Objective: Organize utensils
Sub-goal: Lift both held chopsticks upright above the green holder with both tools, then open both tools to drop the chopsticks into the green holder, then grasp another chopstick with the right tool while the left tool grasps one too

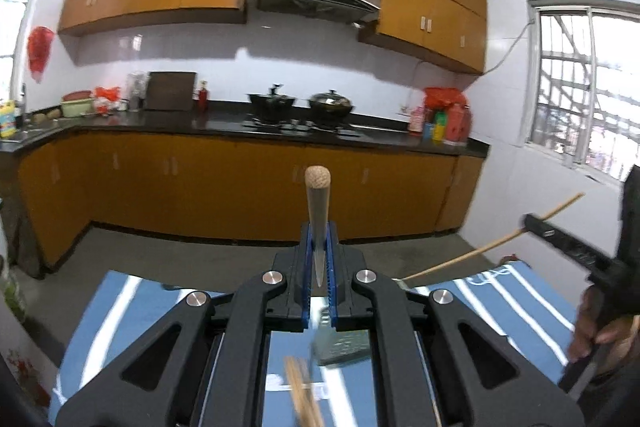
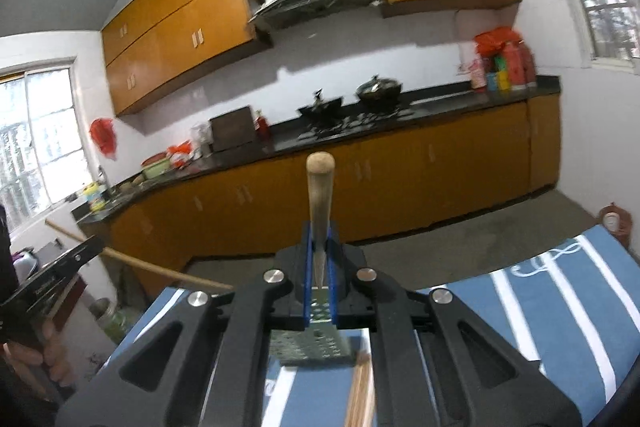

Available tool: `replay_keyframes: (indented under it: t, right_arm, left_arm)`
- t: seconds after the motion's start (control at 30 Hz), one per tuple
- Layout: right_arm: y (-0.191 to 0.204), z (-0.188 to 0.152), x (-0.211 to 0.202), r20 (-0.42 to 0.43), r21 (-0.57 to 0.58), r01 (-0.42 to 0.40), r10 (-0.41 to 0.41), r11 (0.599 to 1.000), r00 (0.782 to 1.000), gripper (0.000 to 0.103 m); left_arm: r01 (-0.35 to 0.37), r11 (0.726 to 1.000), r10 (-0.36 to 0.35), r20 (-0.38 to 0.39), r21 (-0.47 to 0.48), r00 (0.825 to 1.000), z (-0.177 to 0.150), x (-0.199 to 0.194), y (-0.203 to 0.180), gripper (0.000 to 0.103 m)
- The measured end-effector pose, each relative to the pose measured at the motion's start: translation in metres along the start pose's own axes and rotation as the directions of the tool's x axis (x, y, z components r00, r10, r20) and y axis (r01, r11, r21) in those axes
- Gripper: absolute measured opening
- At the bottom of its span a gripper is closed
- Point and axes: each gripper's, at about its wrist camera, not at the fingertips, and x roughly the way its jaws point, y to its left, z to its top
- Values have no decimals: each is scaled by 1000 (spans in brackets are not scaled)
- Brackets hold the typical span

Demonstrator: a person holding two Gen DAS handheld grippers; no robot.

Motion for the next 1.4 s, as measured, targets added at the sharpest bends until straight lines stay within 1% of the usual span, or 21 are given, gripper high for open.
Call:
replay_keyframes:
  t: [0.13, 0.3, 0.53, 0.63, 0.7, 0.73, 0.77, 0.8, 0.83, 1.0, 1.1, 1.13, 1.2, 1.23, 1.27, 1.3, 1.33, 1.37, 1.4]
  right_arm:
    - [4, -10, 24, -61, -19, 2, -4, 1000, 998, 8]
    - [0, -24, 54, -132, -7, 15, -15, 1000, 991, 8]
    - [0, -35, 78, -180, -11, 26, -27, 1000, 983, 8]
    - [3, -36, 77, -176, -8, 21, -23, 1000, 984, 11]
    - [4, -35, 72, -164, -9, 18, -20, 1000, 986, 20]
    - [3, -35, 70, -156, -9, 20, -22, 1000, 988, 22]
    - [3, -34, 69, -151, -8, 21, -22, 1000, 988, 24]
    - [3, -34, 65, -145, -5, 20, -20, 1000, 989, 24]
    - [2, -33, 61, -137, 0, 19, -18, 1000, 990, 24]
    - [-4, -33, 34, -91, 11, 27, -26, 1000, 995, 28]
    - [-13, -42, 14, -73, 13, 57, -56, 998, 996, 31]
    - [-18, -48, 9, -76, 17, 69, -68, 997, 995, 31]
    - [-31, -64, 3, -103, 30, 100, -97, 994, 990, 32]
    - [-37, -73, 4, -127, 34, 115, -110, 993, 986, 32]
    - [-44, -87, 6, -168, 39, 130, -122, 991, 978, 32]
    - [-50, -101, 10, -206, 44, 136, -124, 990, 971, 32]
    - [-54, -114, 15, -244, 46, 141, -126, 989, 961, 32]
    - [-57, -135, 22, -300, 49, 152, -131, 987, 945, 32]
    - [-59, -149, 28, -338, 52, 156, -130, 986, 932, 32]
  left_arm:
    - [31, 999, -31, -30, 6, 999, -8, 14, -8, 7]
    - [54, 999, -53, -102, 4, 993, -22, 34, -15, 7]
    - [52, 999, -50, -174, 3, 983, -36, 61, -19, 7]
    - [42, 999, -46, -193, -22, 980, -42, 67, -15, 7]
    - [45, 998, -52, -189, -38, 981, -42, 66, -13, 11]
    - [44, 998, -50, -186, -41, 981, -42, 66, -13, 19]
    - [39, 998, -46, -178, -45, 983, -41, 64, -11, 33]
    - [36, 998, -43, -167, -49, 985, -40, 61, -10, 37]
    - [35, 998, -43, -161, -53, 986, -39, 60, -10, 39]
    - [30, 996, -40, -128, -82, 991, -38, 45, -2, 38]
    - [17, 997, -26, -110, -80, 994, -40, 33, 3, 39]
    - [6, 997, -14, -107, -75, 994, -44, 27, 5, 40]
    - [-29, 998, 23, -117, -57, 993, -55, 21, 10, 45]
    - [-51, 998, 45, -128, -48, 991, -63, 19, 13, 52]
    - [-81, 996, 75, -145, -39, 987, -73, 18, 17, 59]
    - [-102, 994, 95, -166, -32, 981, -83, 19, 21, 62]
    - [-119, 993, 112, -207, -21, 972, -98, 23, 26, 65]
    - [-133, 991, 126, -238, -14, 963, -109, 27, 29, 67]
    - [-158, 987, 151, -280, -2, 948, -125, 32, 33, 68]
